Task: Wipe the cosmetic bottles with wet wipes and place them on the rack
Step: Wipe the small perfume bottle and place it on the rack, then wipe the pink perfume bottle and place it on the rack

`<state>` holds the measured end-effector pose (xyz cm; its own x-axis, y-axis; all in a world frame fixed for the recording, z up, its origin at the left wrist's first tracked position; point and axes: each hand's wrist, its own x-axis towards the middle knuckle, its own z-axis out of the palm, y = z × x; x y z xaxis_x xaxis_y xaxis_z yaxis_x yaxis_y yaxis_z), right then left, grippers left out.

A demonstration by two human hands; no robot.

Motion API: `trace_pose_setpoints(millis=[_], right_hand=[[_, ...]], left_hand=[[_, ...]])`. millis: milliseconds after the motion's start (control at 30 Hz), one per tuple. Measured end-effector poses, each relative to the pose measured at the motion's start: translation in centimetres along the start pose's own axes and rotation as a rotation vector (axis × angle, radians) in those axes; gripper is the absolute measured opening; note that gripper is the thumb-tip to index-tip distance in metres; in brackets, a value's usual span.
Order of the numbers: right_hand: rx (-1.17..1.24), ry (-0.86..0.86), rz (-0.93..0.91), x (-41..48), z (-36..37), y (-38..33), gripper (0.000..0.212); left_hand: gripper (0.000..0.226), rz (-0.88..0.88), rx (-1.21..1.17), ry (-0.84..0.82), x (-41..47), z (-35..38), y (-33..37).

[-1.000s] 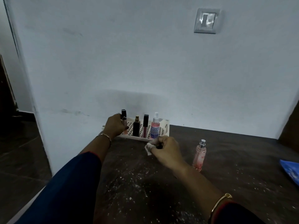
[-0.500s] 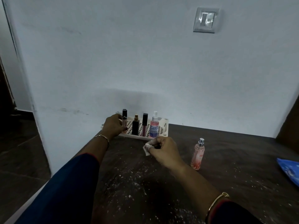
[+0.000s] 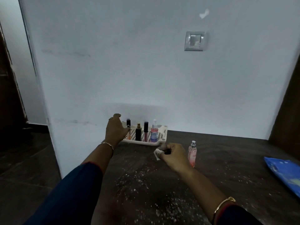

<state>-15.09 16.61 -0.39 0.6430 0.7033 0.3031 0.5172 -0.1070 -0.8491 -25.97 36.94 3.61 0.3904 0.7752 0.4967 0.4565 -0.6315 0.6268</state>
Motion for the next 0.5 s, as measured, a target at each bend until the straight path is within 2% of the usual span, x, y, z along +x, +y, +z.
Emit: trace_pose_setpoints(millis=[133,233,400,500], right_hand=[[0.045,0.044,0.032,-1.7,-2.6,0.6,0.009],[0.105,0.056,0.097,-2.6,-4.5,1.9,0.012],[0.234,0.149,0.208,-3.8,-7.7,4.5,0.013],[0.249,0.15,0.244,-4.3,-9.2,6.0,0.014]], left_hand=[[0.042,0.107,-0.037,-0.034,-2.0,0.6,3.9],[0.019,0.209,-0.026,-0.165,-3.4,2.1,7.1],[0.008,0.283,-0.125,-0.368,-6.1,5.6,11.7],[0.019,0.328,-0.117,-0.423,-7.1,7.6,13.7]])
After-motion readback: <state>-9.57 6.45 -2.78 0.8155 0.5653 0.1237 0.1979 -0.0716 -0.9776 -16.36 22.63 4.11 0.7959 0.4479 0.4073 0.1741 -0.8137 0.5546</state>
